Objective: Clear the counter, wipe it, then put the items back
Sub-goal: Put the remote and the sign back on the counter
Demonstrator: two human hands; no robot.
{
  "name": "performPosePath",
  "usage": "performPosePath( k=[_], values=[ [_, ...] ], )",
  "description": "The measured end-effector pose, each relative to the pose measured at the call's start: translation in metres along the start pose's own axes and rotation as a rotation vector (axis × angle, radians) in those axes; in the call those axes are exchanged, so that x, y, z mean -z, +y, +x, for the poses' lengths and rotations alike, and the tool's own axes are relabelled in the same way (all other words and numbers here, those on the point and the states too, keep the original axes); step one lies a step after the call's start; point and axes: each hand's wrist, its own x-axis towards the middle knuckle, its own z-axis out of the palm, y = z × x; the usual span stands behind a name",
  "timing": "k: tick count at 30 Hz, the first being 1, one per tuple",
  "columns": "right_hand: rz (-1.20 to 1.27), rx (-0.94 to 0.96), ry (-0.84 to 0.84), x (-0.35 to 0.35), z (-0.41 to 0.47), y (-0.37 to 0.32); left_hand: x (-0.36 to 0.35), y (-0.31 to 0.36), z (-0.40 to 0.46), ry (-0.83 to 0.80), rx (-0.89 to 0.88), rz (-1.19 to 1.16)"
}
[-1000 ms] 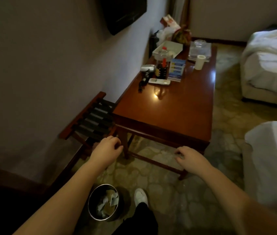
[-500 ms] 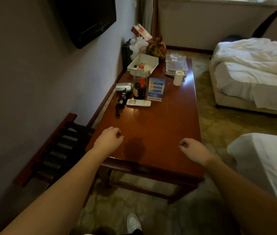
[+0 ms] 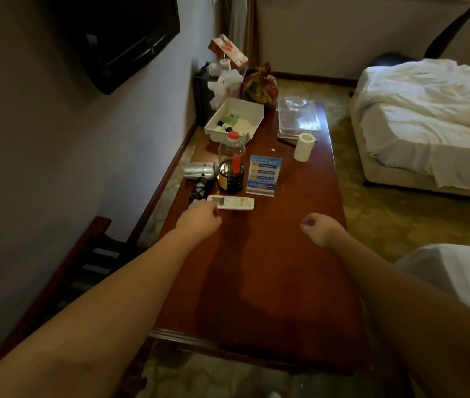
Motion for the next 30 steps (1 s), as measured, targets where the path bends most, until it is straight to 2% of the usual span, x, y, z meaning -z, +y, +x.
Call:
performPosePath(
  k=[6,13,17,23,30],
  values=[
    [0.017,0.005,0.007,0.005,0.065,-0.004,-0.011,0.004,0.056,-0.042,0.029,0.057],
    [-0.016,-0.026,0.000,-0.005,0.147,-0.009,-0.048,0.002,0.114,-0.191,0.066,0.199],
    [-0.001,-0.036,-0.004,-0.013,0.185,-0.012,-0.073,0.003,0.138,-0.224,0.085,0.269],
    [0.108,0.053,0.044,-0.017,0.218,-0.017,-0.097,0.005,0.160,-0.210,0.101,0.295],
    [0.189,0.157,-0.008,-0.024,0.231,-0.022,-0.112,0.007,0.167,-0.224,0.094,0.322]
  ],
)
